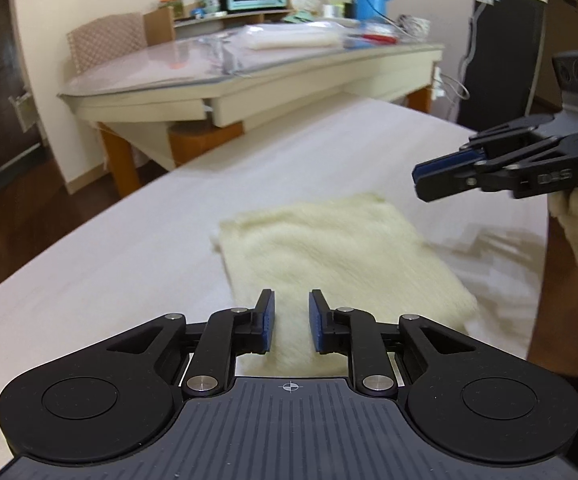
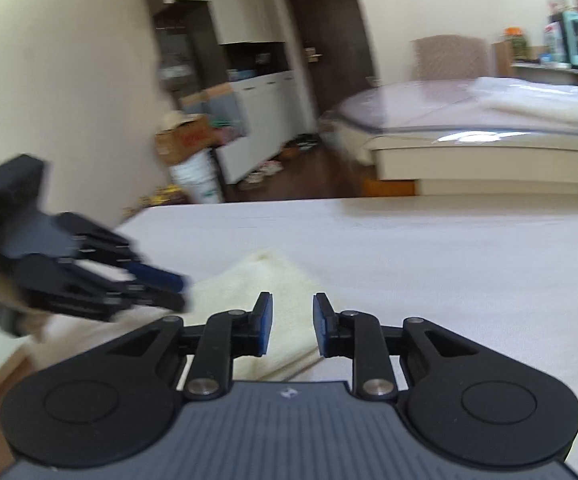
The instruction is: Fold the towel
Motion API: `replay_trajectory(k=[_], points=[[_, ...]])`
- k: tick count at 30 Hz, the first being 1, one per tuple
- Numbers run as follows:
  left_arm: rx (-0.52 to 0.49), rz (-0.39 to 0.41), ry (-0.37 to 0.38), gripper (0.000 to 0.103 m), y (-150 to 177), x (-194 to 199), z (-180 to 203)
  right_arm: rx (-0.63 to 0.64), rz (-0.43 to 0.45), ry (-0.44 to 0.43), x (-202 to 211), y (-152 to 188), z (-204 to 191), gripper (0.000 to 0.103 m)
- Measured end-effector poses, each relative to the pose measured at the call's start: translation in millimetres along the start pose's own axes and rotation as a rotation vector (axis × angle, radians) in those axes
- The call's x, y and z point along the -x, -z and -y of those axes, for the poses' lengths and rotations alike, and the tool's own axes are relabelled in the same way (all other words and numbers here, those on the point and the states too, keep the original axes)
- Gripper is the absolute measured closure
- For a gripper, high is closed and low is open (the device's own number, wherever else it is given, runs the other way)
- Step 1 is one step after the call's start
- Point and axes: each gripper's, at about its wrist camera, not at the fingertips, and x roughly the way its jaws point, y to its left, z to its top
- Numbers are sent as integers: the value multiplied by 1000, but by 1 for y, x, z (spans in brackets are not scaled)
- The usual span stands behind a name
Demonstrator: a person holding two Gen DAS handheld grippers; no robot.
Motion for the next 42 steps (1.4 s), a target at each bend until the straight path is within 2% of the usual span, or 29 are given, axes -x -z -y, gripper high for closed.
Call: replay_trajectory(k=[3,6,9,12,16,19,22,27,34,38,42], points=[[5,-3,3,81,3,-3,-1,36,-20,-32,3,10,-17,78],[-3,-10,1,81,3,-4,0,88,6,-73,6,18,-36,79],[-8,-17,0,81,2,-5,0,165,-5,-39,-2,23,-49,79],[2,-11,-6,81,1,-1,0,248,-54,0,-12,33,-57,80],[17,31,-1,81,-1,13,7,312,-85,13,-12,44,-64,80],[-8,51,38,81,-4,18,24,303,-100,-3,-12,42,-61,80],[-51,43,65,81,-4,16,43,240,-66,-16,-7,34,-50,81],[-83,5,47,81,9,3,60,186,-20,103,-7,11,-17,80],[4,22,51,81,16,4,54,274,-90,79,-42,-11,3,81],[-4,32,53,80,18,6,53,292,-140,87,-58,-10,15,86],[-25,14,70,78,14,5,46,240,-147,106,-58,-9,19,88]])
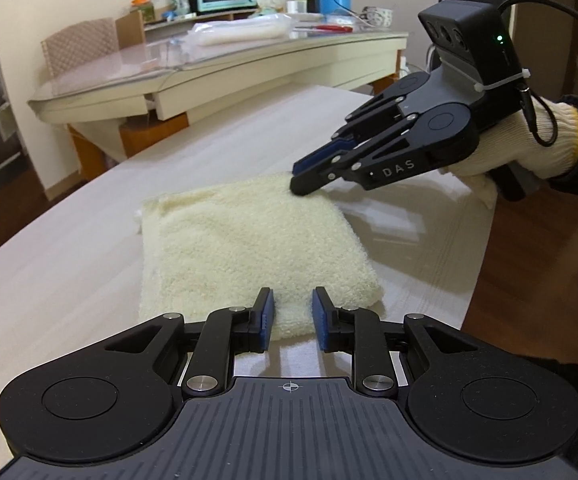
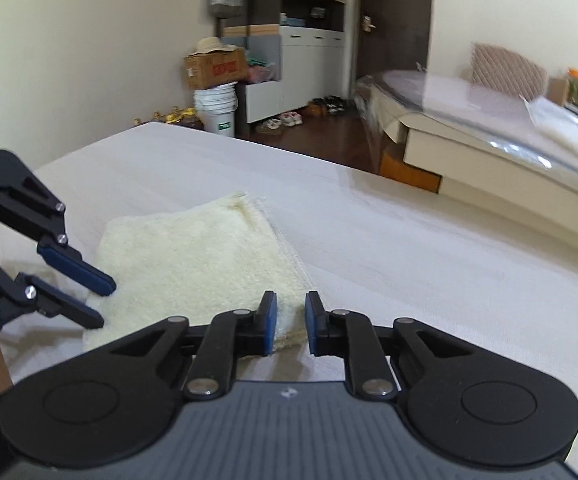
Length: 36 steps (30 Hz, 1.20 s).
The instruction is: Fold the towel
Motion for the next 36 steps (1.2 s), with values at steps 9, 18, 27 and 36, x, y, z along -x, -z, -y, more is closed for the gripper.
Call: replay_trajectory(k=[9,18,27,36], points=[[72,44,43,76,-1,12,-13,-2,44,-29,3,-20,-10,85],[141,36,-121,75,9,12,-31,199,9,-169,-56,-76,-25,84],[118,49,-141,74,12,10,-28,339,-26,-155,-85,-79,-42,86],[179,110,-138,62,11,19,-32,298,97,-90,-47,-79,-38,101]])
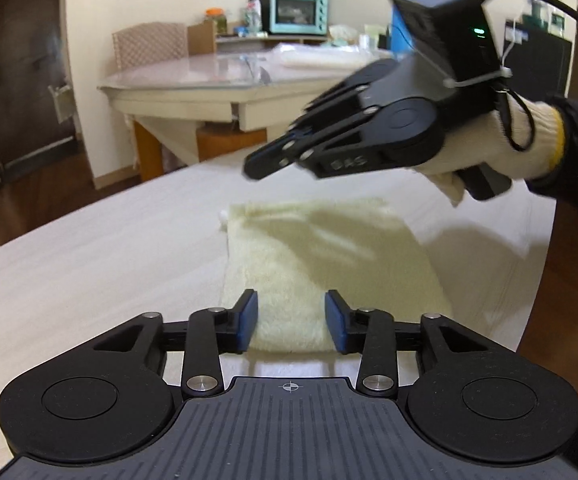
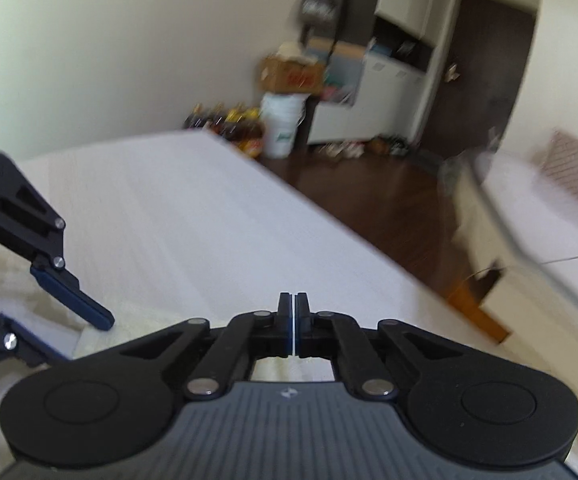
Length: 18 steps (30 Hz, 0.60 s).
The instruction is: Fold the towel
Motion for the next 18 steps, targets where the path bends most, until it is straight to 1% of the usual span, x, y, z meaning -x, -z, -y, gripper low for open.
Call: replay_trajectory(k=[2,4,7,9,13,16,18], points=[[3,0,-5,62,0,-1,-1,-25,-12,13,2,3,5,101],[6,-3,-11,62,-1,-2,-2,-42,-41,4,-3,8,10,101],[3,-7,-13,62,0,-1,-1,-65,-52,-42,-10,10,15,96],[-1,-15,-14,61,2,-1,1,-68,-46,-71,-12,8,15,87],[-6,-28,-19,58,8,-1,5,-20,-77,-115,-21,5,8,86],[-18,-30,-27,57,9,-3,8,15,-103,-115,-28,6,4,83],[-19,-30,-27,57,8,-4,7,28,-105,-115,-30,7,2,87]])
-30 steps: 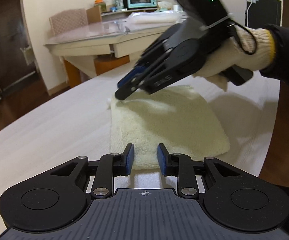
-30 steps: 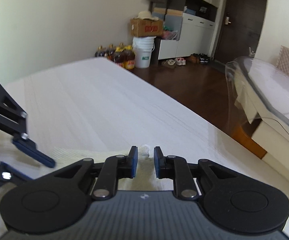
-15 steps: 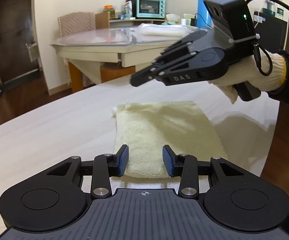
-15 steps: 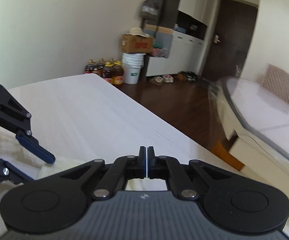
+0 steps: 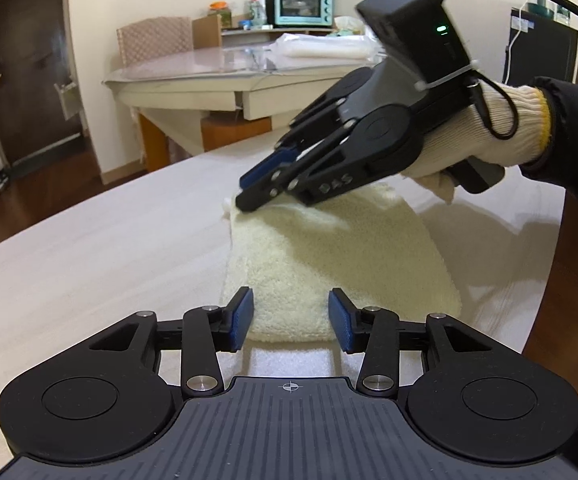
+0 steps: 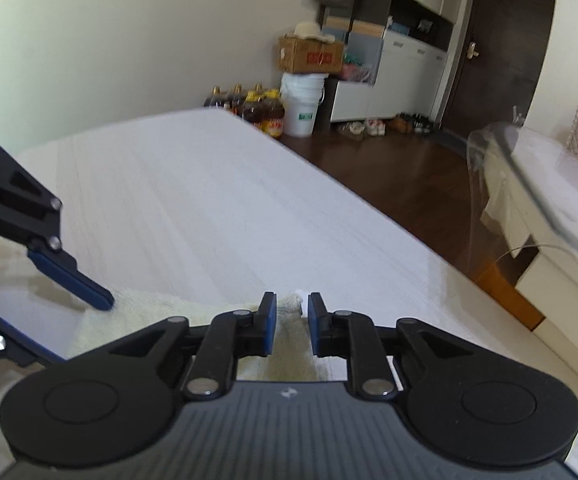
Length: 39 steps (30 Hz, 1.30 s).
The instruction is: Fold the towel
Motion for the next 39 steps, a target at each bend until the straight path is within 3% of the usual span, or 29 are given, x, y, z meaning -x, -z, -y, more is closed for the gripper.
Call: replay_trajectory(k=[2,8,16,26,36,39], points=[[9,7,1,57,0,1,-1,25,12,21,4,-1,-4,93],[33,53,-6,56,-7,11,-4,-6,111,94,33,-2,-1,94],[38,39,-21,56,-10,0,-6,-69,6,88,2,11,18,93],[98,27,-9,67,-16,-6,-18,-136,12,102,4,20,24,93],[-11,-51,-2,66,-25,-30,-24,-209,1,115,8,21,32,90],[7,-49,5,66,-25,-29,-26,-223,43,116,26,25,34,89]])
